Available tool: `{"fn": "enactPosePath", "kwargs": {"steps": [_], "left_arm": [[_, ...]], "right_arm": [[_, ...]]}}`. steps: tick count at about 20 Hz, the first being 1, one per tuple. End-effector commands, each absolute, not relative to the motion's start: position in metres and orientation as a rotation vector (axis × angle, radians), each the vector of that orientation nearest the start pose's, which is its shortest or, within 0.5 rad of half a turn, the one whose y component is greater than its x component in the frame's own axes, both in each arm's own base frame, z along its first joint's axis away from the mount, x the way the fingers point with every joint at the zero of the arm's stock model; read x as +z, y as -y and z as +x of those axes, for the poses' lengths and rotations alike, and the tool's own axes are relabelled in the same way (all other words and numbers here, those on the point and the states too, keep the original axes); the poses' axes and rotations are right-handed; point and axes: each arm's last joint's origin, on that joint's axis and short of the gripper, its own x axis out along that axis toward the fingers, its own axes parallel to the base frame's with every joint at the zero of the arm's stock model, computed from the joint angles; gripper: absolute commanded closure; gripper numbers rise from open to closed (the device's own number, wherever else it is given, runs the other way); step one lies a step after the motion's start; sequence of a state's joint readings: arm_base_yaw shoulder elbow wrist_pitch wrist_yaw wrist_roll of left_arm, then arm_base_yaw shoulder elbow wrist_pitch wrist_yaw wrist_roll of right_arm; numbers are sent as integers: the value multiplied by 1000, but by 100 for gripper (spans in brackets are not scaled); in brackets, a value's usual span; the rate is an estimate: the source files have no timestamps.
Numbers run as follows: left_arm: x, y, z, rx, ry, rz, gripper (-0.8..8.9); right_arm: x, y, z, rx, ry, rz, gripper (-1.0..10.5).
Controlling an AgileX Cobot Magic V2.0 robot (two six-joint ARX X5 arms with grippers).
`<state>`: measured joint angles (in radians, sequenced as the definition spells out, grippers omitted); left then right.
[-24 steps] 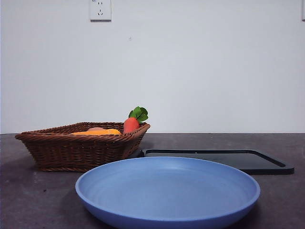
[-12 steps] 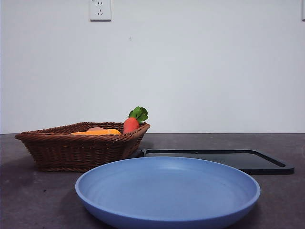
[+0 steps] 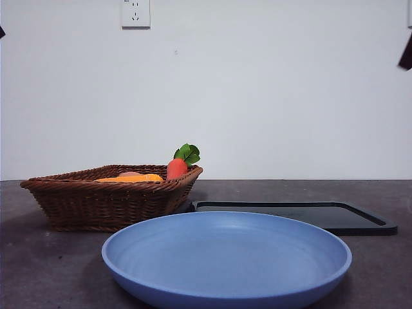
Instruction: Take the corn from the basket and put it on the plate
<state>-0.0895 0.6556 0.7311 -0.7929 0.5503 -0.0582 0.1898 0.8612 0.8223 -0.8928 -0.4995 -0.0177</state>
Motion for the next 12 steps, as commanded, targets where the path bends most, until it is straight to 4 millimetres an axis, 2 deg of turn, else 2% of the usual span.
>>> {"fn": "enactPosePath", "kwargs": {"steps": [1,7,12], "left_arm": [[287,26,119,-604,-706,-206,409],[287,26,119,-602,-709,-213,409],[287,26,119,-602,-709,-213,409]], "right_arm": [[277,-52,161,676,-952,142,651],[240,-80,205,731,-1075,120,652],[204,-103,228,766,-1169,92,656]]}}
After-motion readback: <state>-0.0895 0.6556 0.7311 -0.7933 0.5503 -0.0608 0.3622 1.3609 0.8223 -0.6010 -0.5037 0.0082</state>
